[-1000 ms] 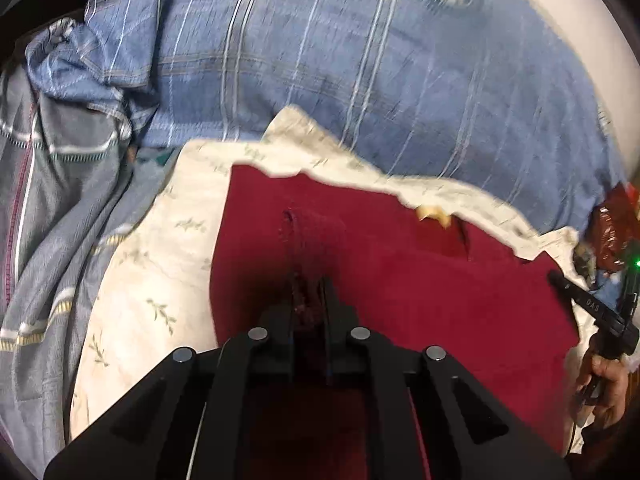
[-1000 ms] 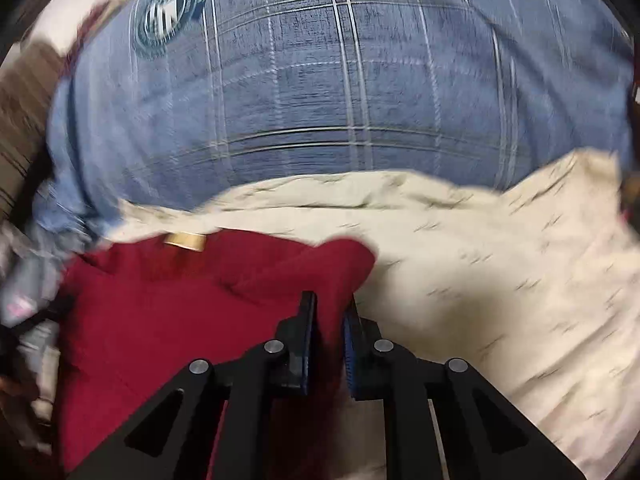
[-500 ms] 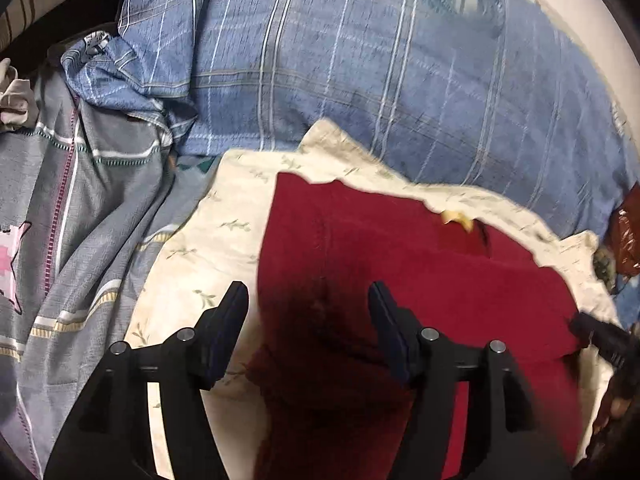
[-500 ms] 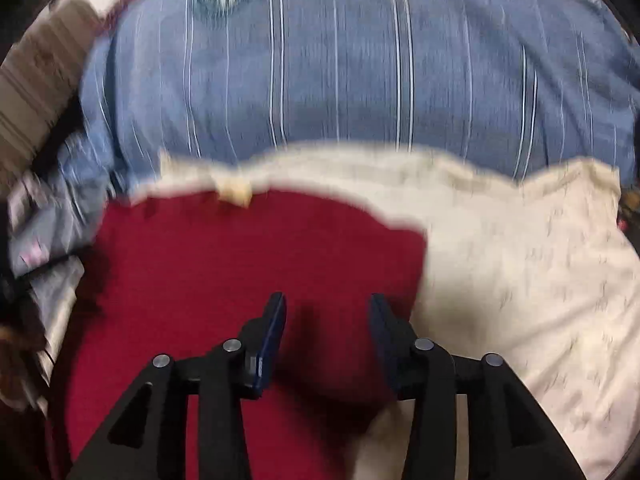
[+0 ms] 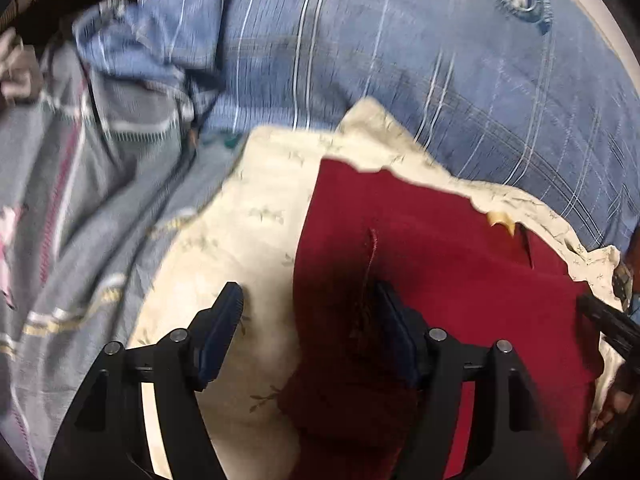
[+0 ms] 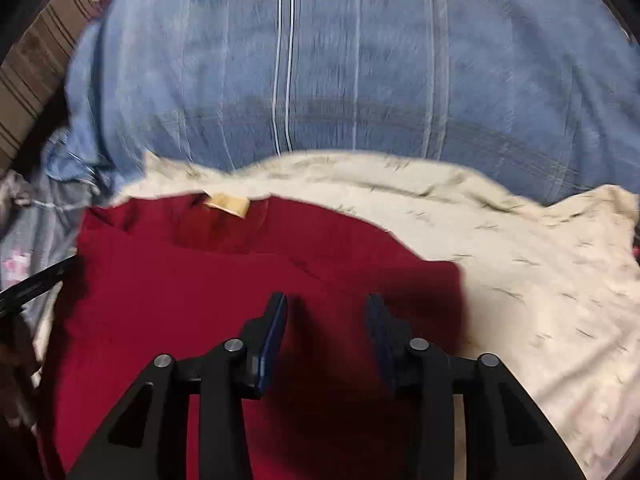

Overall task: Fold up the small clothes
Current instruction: 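Open both tools and release the folded sweatshirt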

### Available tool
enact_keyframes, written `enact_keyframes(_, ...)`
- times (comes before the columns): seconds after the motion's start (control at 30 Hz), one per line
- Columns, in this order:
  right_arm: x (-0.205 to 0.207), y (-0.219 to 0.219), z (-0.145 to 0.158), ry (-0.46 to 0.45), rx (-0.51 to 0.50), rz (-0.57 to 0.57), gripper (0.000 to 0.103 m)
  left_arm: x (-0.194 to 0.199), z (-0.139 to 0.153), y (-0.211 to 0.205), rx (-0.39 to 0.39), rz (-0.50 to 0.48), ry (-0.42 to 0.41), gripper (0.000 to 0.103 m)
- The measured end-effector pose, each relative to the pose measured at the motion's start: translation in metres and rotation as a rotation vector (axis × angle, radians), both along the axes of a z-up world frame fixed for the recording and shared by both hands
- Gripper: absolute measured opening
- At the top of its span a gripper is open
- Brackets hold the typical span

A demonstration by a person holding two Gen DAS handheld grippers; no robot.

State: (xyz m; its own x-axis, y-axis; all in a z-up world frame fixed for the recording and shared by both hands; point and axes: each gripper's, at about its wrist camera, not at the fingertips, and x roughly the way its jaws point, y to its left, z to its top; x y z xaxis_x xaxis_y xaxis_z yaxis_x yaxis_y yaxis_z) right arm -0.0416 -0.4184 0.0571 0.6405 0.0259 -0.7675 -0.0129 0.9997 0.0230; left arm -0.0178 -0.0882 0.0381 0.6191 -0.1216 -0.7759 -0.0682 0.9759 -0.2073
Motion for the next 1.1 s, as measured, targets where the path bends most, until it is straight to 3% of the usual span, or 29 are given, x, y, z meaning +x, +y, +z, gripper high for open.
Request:
enact_keyframes(0.07,0.015,-0.002,-0.012,0.016,-0.045,-0.039,0.035,0.0,0.0,0.002,-0.005,0.008,-0.002,0.073)
enact_keyframes(0.2,0.018,-0.015,-0.007,0.015,0.015,-0.072,0.036,-0.002,0.0,-0.003,0.022,-0.003,-0.004,0.073)
enact_keyframes(0.27,-0.001,-0.015,0.005,0.005,-0.002,-0.07,0.041,-0.003,-0.001,-0.002,0.018,-0.002,-0.004,0.073)
enact_keyframes(0.4,-0.051,-0.017,0.019,-0.017,0.017,-0.03,0.042,-0.004,-0.002,-0.001,0.013,0.006,-0.007,0.075)
enact_keyframes(0.5,-0.069,-0.021,0.002,0.011,-0.071,-0.042,0.045,-0.006,-0.001,-0.004,0.03,0.008,-0.019,0.075)
enact_keyframes(0.53,-0.07,-0.024,-0.006,0.028,-0.078,-0.052,0.05,-0.007,0.0,-0.005,0.038,0.007,-0.023,0.075)
enact_keyframes(0.63,-0.081,-0.038,-0.005,0.022,0.012,-0.088,0.051,-0.014,0.003,-0.007,0.049,0.001,-0.034,0.075)
enact_keyframes(0.8,-0.103,-0.033,0.02,-0.072,-0.008,-0.081,0.052,-0.028,0.01,-0.01,0.063,-0.024,-0.055,0.075)
enact_keyframes(0.9,-0.096,-0.026,0.014,-0.065,-0.013,-0.057,0.05,-0.031,0.01,-0.014,0.093,-0.037,-0.065,0.075)
enact_keyframes(1.0,-0.075,-0.025,-0.018,0.044,-0.027,-0.08,0.049,-0.027,0.002,-0.013,0.09,-0.036,-0.04,0.075)
enact_keyframes(1.1,-0.08,-0.029,-0.013,0.019,0.002,-0.098,0.052,-0.027,-0.002,-0.01,0.075,-0.027,-0.037,0.079)
